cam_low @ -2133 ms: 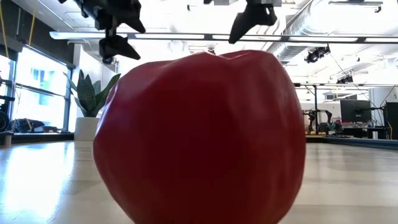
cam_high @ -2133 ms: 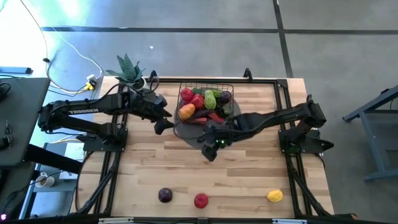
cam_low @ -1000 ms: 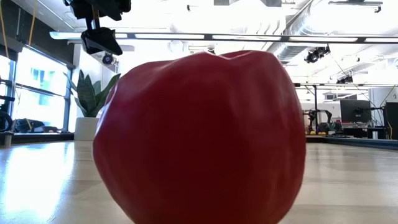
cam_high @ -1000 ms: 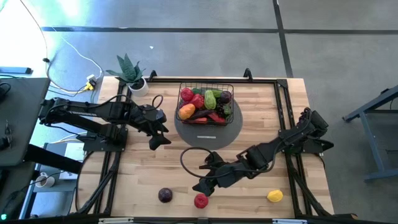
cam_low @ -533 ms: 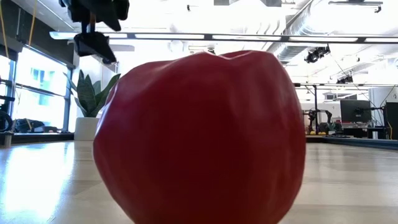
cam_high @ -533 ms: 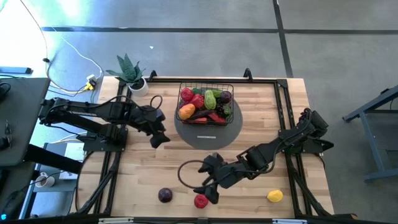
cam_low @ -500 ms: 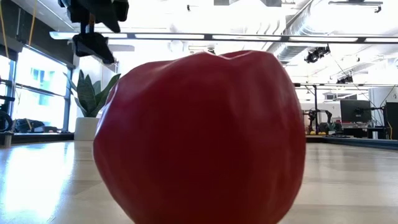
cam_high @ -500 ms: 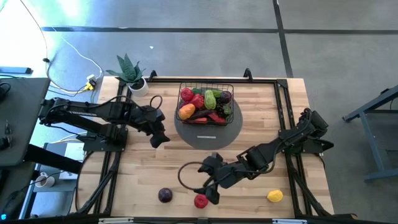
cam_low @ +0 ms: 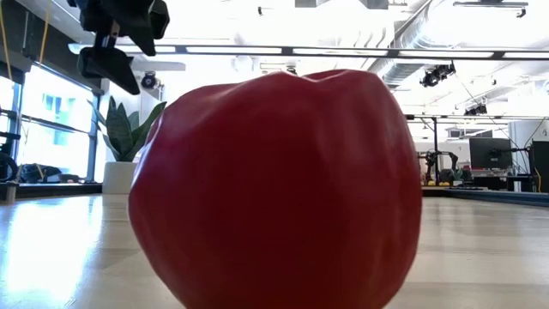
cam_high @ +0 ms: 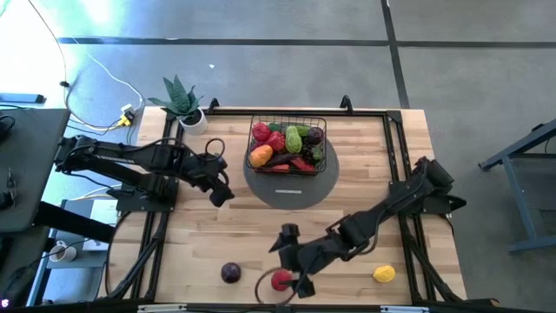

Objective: Build produce basket
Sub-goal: Put the red tomato into the wire basket

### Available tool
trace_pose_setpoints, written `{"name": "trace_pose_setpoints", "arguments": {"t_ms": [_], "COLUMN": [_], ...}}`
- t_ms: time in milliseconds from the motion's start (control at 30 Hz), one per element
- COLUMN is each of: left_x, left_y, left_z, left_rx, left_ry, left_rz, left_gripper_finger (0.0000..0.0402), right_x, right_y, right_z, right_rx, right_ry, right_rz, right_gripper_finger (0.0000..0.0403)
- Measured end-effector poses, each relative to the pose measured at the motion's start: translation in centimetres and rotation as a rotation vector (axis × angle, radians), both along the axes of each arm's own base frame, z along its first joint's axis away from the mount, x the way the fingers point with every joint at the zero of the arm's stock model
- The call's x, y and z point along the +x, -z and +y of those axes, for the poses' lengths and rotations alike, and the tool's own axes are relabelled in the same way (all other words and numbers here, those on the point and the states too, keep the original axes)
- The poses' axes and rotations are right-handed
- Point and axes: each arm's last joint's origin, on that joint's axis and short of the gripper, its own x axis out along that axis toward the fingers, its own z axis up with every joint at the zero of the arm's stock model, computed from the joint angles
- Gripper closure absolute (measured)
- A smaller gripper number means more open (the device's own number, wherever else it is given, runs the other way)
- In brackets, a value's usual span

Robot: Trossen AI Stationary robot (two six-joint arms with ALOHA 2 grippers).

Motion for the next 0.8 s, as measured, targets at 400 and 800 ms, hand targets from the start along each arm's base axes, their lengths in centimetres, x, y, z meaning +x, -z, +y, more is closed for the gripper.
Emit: {"name": "trace_pose_setpoints", "arguments": {"t_ms": [400, 800], "left_x": [-0.1, -0.1], "left_y": [0.1, 0.1], "left_z": [-0.1, -0.1], "left_rx": [-0.013, -0.013], "left_ry": [-0.013, -0.013], "left_rz": [0.014, 0.015], "left_gripper_finger": [0.0067, 0.0067], "right_x": [1.4, 2.5], "right_y": [4.6, 10.1], "right_z": [1.7, 3.1], "right_rx": [-0.062, -0.130], "right_ry": [-0.085, -0.194], "right_rz": [0.093, 0.206], "right_gripper_finger": [0.0018, 0.0018]}}
